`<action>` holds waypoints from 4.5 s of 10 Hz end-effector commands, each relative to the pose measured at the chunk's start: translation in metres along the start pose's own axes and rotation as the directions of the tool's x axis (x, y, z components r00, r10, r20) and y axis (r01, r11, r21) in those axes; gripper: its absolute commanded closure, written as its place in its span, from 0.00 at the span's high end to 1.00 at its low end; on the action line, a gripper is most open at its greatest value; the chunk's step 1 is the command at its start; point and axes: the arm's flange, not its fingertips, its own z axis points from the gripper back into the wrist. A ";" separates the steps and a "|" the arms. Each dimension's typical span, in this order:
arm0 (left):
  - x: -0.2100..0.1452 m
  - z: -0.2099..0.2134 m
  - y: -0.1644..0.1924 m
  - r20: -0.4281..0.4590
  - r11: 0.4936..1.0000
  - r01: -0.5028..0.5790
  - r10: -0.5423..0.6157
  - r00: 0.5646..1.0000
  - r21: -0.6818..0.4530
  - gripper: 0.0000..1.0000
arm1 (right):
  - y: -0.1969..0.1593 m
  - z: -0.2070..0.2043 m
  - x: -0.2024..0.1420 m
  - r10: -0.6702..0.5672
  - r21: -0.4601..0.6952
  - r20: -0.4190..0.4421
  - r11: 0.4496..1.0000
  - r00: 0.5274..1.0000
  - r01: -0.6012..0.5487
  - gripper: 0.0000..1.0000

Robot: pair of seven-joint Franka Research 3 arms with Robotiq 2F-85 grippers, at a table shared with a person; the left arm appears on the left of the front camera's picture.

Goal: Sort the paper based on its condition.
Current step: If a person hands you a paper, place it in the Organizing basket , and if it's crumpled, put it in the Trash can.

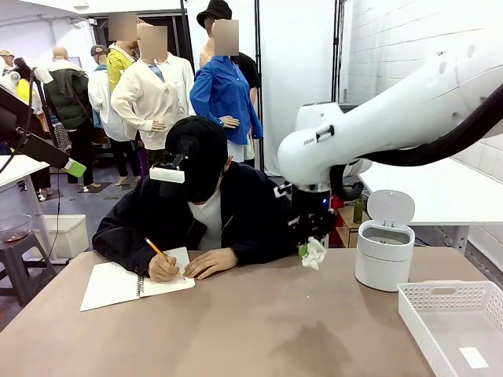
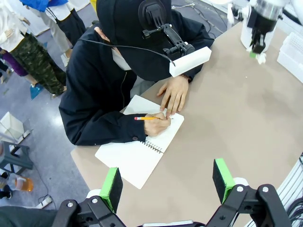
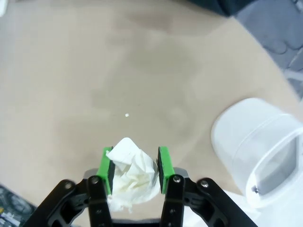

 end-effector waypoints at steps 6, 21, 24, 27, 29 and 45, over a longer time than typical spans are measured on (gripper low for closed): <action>0.001 -0.001 0.000 0.013 1.000 -0.003 0.003 1.000 -0.002 1.00 | -0.080 0.069 -0.016 0.254 -0.204 0.190 0.955 0.948 -0.215 0.47; 0.001 -0.001 0.000 0.013 1.000 -0.003 0.003 1.000 -0.002 1.00 | -0.109 0.079 -0.061 0.339 -0.308 0.247 0.916 0.908 -0.258 0.47; 0.001 -0.001 0.000 0.013 1.000 -0.003 0.003 1.000 -0.002 1.00 | -0.113 0.080 -0.064 0.334 -0.342 0.249 0.909 0.909 -0.240 0.47; 0.001 -0.001 0.000 0.013 1.000 -0.003 0.003 1.000 -0.002 1.00 | -0.128 0.081 -0.060 0.321 -0.392 0.236 0.895 0.917 -0.212 0.47; 0.001 -0.001 0.000 0.013 1.000 -0.003 0.003 1.000 -0.002 1.00 | -0.131 0.084 -0.061 0.315 -0.371 0.255 0.905 0.914 -0.208 0.47; 0.001 -0.001 0.000 0.013 1.000 -0.003 0.003 1.000 -0.002 1.00 | -0.127 0.089 -0.067 0.310 -0.321 0.270 0.922 0.912 -0.218 1.00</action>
